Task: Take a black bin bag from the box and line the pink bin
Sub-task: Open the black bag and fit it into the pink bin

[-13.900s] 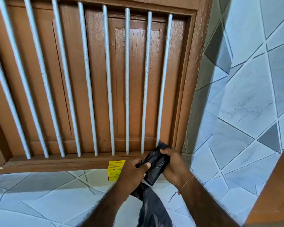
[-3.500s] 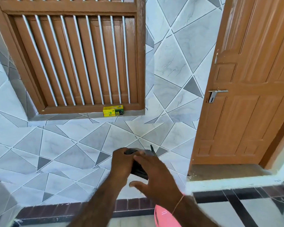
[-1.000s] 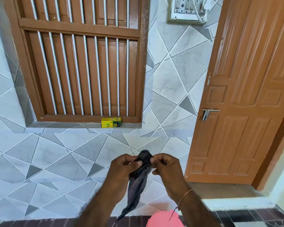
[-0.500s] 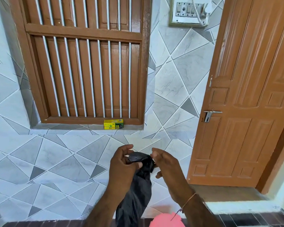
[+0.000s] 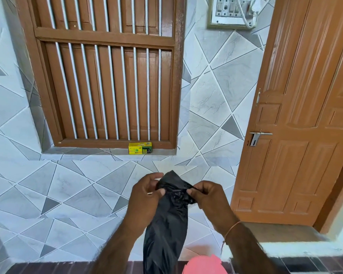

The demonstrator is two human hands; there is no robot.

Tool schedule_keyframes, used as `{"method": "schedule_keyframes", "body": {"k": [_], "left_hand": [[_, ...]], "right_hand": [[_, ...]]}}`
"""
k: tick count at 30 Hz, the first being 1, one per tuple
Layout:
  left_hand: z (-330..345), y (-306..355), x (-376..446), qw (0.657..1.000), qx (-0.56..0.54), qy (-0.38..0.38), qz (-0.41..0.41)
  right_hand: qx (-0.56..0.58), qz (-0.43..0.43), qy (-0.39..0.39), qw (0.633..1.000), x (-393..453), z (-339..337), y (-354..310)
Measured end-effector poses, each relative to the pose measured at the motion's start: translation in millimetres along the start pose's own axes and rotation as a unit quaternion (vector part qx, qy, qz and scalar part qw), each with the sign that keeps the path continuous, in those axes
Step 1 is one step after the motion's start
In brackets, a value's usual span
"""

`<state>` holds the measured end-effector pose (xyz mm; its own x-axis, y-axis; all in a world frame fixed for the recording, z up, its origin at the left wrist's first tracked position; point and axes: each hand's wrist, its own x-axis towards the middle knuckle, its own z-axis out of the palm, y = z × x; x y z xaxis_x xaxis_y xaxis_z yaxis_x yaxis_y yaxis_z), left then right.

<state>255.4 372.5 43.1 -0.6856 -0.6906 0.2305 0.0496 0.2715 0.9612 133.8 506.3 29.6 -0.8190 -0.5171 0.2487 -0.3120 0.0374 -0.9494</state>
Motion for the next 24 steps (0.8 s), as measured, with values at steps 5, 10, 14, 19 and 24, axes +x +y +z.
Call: {"method": "schedule_keyframes", "body": {"k": [5, 10, 14, 19, 24], "left_hand": [[-2.6, -2.0, 1.6, 0.998, -0.024, -0.046, -0.041], [4.9, 2.6, -1.5, 0.998, -0.032, -0.052, -0.033], [14.0, 2.1, -3.4, 0.999, -0.013, -0.027, -0.017], [23.7, -5.5, -1.6, 0.995, 0.088, 0.019, 0.042], [24.1, -8.4, -2.7, 0.996, 0.077, -0.038, 0.040]], "right_hand": [[0.031, -0.006, -0.002, 0.999, 3.2, -4.8, -2.0], [-0.028, -0.019, 0.069, 0.997, 8.7, 0.8, 9.2], [-0.118, -0.111, 0.245, 0.956, -5.4, 14.2, 8.1], [0.013, 0.013, 0.106, 0.994, -27.8, 34.3, -7.1], [0.119, 0.050, 0.024, 0.991, -24.5, 31.4, -12.8]]}}
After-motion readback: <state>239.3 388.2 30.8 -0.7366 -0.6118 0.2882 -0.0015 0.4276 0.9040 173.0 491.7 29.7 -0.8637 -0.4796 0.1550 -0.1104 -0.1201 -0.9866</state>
